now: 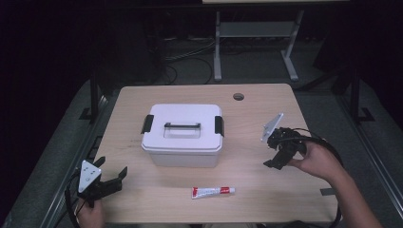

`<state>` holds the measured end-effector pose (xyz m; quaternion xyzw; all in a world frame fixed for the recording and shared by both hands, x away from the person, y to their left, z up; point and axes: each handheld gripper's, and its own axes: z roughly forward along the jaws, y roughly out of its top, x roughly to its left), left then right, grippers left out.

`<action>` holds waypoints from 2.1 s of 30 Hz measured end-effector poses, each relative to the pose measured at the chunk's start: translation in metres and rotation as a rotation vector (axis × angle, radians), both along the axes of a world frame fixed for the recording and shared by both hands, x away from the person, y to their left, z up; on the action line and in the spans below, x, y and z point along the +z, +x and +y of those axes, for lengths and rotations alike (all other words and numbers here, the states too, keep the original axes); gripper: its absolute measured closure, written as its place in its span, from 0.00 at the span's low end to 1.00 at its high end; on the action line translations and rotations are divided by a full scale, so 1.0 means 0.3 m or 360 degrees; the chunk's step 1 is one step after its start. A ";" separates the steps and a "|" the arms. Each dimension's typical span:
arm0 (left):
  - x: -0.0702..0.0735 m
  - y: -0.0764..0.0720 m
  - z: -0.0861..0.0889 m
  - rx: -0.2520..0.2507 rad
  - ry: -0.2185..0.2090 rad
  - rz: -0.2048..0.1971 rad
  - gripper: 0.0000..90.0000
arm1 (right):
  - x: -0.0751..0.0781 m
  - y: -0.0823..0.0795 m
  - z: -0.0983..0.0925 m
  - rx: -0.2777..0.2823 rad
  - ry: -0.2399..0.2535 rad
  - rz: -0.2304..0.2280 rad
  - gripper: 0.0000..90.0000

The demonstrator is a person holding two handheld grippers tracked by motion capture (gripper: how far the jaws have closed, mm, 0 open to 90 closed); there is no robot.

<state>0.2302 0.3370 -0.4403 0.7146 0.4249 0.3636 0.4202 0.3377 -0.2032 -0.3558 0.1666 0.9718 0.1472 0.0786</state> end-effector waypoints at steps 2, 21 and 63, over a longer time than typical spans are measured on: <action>0.000 0.000 0.001 0.0000 -0.0001 0.0000 0.16 | 0.011 0.008 0.015 0.0022 -0.0015 0.0005 0.22; 0.001 0.000 0.002 0.0000 -0.0002 -0.0005 0.16 | 0.102 0.045 0.087 0.0092 -0.0034 -0.0016 0.23; 0.002 0.003 -0.005 -0.0005 -0.0009 -0.0019 0.16 | 0.306 0.158 0.391 0.0302 -0.0057 -0.0063 0.24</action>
